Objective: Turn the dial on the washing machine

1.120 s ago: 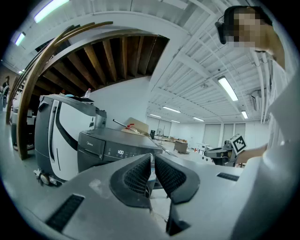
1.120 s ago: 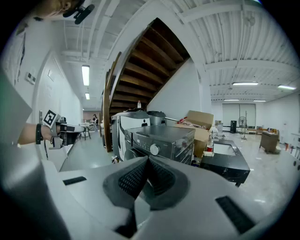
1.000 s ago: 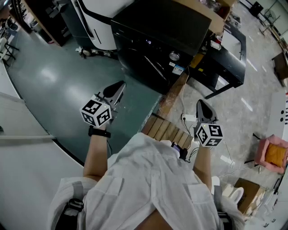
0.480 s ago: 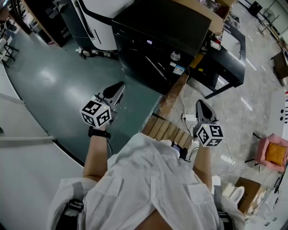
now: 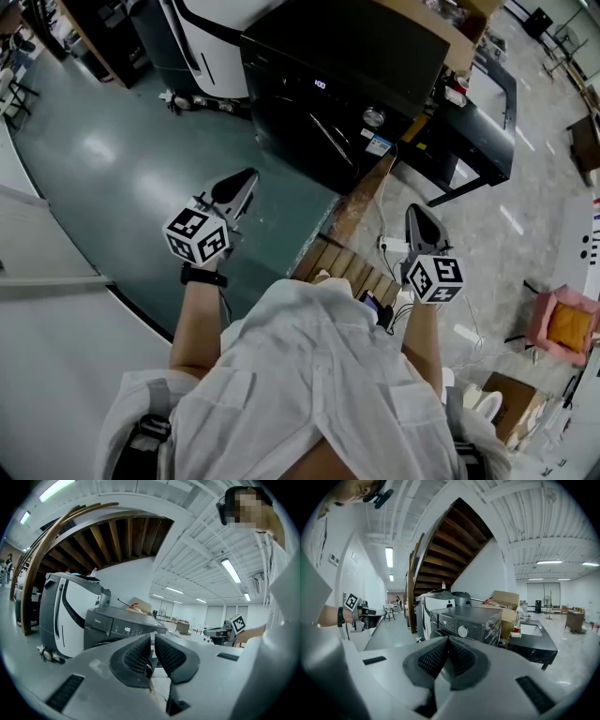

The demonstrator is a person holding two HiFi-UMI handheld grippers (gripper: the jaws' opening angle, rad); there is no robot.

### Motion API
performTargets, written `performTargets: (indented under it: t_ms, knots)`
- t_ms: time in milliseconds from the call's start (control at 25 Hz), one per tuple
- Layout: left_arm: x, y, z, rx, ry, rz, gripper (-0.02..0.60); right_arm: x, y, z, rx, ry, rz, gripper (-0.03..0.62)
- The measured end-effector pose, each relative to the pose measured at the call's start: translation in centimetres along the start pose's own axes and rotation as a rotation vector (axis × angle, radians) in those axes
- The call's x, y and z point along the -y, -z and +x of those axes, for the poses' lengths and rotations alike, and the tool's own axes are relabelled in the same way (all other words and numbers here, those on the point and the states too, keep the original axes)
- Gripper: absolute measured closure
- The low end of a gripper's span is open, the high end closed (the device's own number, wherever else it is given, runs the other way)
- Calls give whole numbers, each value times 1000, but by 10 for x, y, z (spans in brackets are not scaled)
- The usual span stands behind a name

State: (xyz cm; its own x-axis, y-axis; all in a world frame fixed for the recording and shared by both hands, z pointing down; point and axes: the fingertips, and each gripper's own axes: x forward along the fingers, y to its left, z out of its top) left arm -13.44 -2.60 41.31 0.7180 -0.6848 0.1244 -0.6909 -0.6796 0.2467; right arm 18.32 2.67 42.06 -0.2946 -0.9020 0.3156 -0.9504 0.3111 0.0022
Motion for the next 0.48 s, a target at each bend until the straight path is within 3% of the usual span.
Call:
performTargets:
  t_ms: [480]
  knots:
    - [-29,2,42,-31,-26,-23,552,15,-8,80,-51,-100,-32,548]
